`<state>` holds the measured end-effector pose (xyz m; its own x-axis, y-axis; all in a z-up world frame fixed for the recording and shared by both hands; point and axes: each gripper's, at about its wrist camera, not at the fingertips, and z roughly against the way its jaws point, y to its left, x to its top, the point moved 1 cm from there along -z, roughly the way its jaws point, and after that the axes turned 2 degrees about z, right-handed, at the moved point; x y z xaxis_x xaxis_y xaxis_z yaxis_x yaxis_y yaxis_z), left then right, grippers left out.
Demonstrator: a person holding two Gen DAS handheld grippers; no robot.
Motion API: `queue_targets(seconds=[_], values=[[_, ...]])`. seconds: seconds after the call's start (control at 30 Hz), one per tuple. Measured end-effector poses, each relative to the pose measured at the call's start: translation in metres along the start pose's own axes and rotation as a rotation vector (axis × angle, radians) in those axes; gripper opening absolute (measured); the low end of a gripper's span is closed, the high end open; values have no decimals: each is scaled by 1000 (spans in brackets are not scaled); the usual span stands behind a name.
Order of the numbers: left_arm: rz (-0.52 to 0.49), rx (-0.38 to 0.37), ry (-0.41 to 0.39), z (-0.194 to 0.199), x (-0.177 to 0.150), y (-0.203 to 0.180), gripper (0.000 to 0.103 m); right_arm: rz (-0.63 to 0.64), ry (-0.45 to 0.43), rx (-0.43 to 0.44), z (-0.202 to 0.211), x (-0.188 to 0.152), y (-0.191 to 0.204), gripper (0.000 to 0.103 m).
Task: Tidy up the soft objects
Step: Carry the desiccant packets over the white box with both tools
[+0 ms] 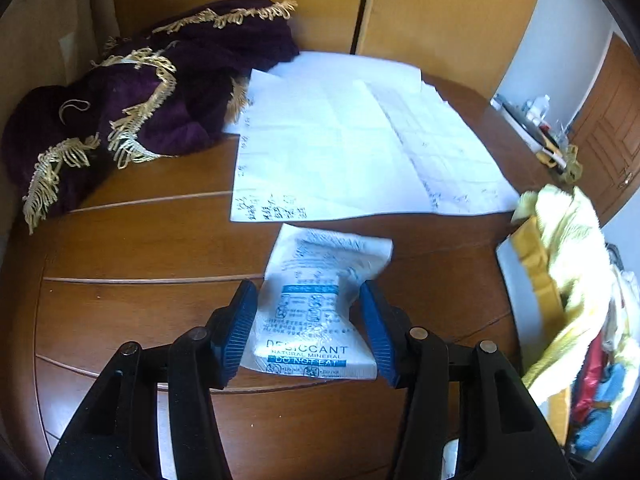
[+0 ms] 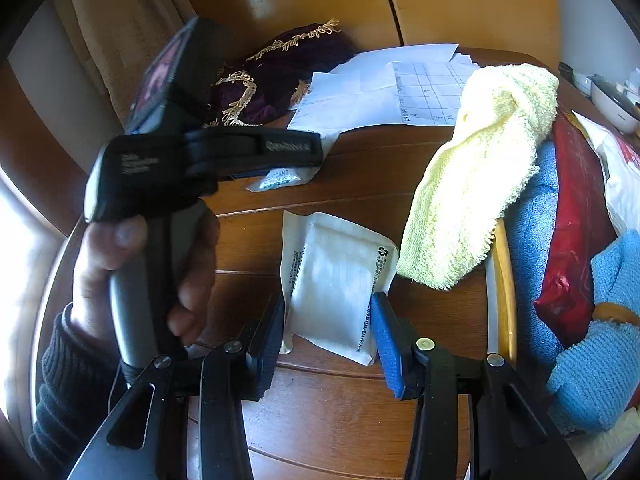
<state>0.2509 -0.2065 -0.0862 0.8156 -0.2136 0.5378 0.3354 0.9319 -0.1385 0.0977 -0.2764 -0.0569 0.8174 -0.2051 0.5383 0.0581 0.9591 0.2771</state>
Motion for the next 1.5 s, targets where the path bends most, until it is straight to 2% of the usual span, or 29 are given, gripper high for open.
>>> queue_targets(seconds=[0.27, 0.5, 0.67, 1.0, 1.23, 1.5], values=[[-23, 51, -34, 2, -4, -7, 30, -11, 2, 22, 2, 0, -4, 44], [78, -12, -26, 22, -9, 19, 23, -8, -15, 67, 9, -2, -4, 44], [166, -26, -35, 47, -24, 43, 21, 22, -42, 105, 16, -3, 3, 44], [298, -42, -103, 113, -94, 64, 21, 82, -62, 177, 41, -18, 19, 44], [346, -75, -163, 152, -120, 50, 21, 101, -86, 209, 70, -29, 18, 44], [342, -140, -203, 182, -130, 18, 21, 89, -80, 249, 95, -42, 0, 44]])
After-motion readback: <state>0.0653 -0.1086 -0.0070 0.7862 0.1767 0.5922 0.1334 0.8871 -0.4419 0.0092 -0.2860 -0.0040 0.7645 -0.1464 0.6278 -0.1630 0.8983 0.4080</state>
